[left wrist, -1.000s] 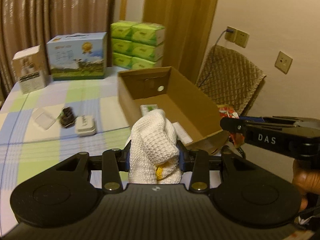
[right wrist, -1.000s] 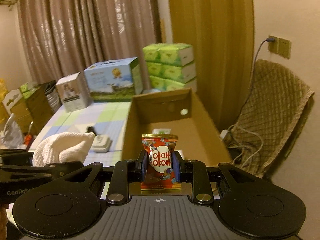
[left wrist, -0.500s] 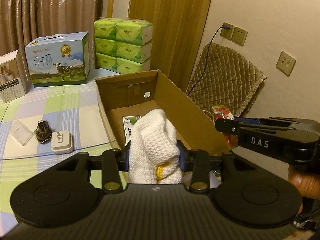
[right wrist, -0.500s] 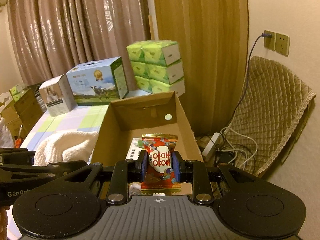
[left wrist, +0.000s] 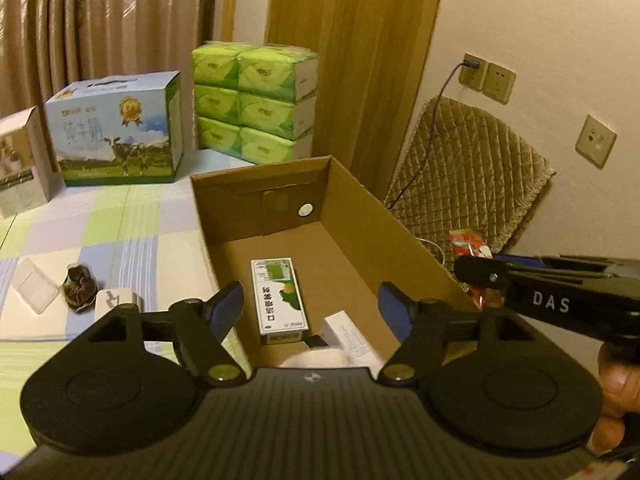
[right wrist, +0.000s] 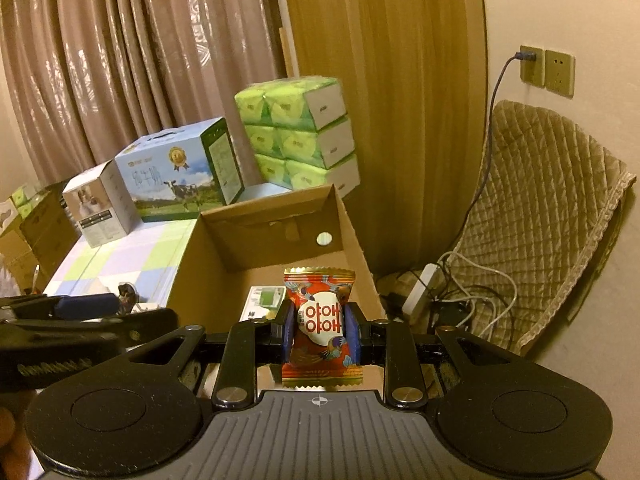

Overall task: Organize objects
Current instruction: 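Carry the red candy and white cloth into the cardboard box, then open both tools to release the candy and cloth in the box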

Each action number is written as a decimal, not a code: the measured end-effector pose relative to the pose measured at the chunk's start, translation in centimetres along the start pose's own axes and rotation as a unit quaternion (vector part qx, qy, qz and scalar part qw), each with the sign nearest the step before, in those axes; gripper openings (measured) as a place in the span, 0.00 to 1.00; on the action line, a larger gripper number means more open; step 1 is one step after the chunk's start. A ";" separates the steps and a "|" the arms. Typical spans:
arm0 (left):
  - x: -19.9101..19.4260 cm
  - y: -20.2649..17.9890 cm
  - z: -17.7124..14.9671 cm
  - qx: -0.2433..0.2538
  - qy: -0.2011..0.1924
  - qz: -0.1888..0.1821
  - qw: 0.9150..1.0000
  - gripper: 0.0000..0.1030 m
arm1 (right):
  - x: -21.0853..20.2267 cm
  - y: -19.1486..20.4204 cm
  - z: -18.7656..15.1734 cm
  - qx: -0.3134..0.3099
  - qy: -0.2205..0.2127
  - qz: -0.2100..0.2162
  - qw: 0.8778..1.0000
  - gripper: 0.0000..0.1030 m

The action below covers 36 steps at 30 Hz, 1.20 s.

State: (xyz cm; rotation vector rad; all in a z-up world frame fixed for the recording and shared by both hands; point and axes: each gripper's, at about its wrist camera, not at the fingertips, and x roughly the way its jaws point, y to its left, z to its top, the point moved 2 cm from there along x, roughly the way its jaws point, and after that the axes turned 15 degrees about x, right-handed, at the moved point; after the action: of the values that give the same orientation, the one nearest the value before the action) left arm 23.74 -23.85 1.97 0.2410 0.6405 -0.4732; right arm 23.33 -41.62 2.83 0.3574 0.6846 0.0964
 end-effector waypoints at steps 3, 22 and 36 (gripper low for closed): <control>-0.5 0.9 -0.5 -0.006 0.007 0.009 1.000 0.68 | 0.3 0.0 -0.3 0.001 0.005 0.000 1.000 0.23; -3.9 3.9 -4.3 -0.050 0.010 0.026 0.998 0.75 | 0.2 0.4 0.5 0.015 -0.004 0.040 0.999 0.58; -9.5 6.8 -8.9 -0.078 0.022 0.060 0.995 0.84 | -4.9 3.2 -4.0 0.029 0.004 0.053 0.998 0.82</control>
State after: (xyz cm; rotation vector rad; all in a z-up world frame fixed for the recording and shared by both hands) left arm 15.89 -11.48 1.43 0.1406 0.6991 -0.3018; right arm 17.08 -38.43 4.03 0.4486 0.6773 0.1789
